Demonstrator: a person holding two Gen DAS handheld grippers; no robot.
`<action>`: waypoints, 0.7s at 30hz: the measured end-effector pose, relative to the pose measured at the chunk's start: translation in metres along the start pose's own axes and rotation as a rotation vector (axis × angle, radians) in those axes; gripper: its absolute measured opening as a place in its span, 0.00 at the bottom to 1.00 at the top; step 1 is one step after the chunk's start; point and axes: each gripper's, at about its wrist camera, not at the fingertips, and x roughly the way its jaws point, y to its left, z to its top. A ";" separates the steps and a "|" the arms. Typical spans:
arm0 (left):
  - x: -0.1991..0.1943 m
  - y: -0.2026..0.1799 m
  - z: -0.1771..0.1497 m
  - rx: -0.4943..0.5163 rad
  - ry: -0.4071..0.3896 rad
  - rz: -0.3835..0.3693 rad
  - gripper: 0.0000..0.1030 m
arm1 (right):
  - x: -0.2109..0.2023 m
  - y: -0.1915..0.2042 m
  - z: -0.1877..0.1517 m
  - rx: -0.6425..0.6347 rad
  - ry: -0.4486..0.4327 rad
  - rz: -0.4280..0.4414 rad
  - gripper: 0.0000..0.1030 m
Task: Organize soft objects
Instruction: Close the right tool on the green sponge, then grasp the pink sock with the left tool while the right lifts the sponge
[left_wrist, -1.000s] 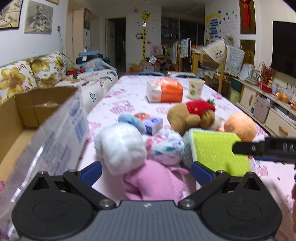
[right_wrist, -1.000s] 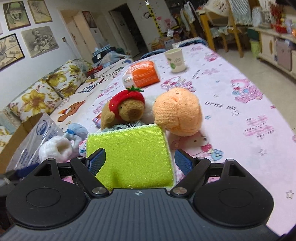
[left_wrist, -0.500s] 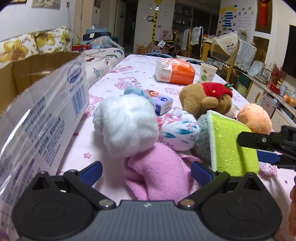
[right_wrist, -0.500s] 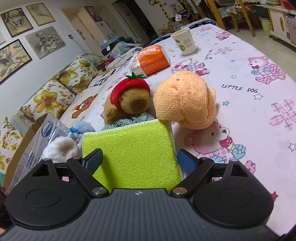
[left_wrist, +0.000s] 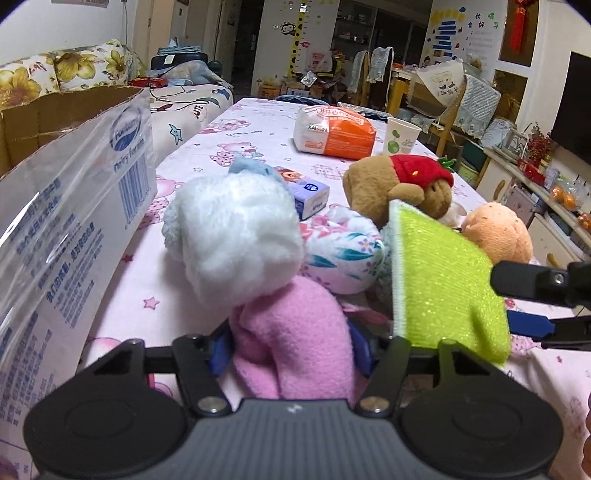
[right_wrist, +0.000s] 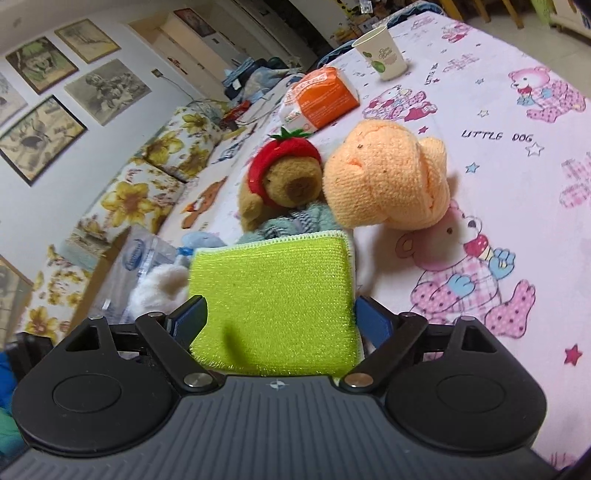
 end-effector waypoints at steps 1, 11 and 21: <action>-0.001 0.001 0.000 -0.002 0.001 -0.008 0.54 | -0.002 0.001 -0.001 -0.002 0.002 0.006 1.00; -0.008 -0.011 -0.006 0.057 0.020 -0.133 0.52 | -0.016 0.008 -0.006 -0.062 -0.007 -0.004 1.00; -0.017 -0.034 -0.017 0.159 0.016 -0.266 0.52 | -0.006 0.011 -0.014 -0.103 0.011 -0.117 1.00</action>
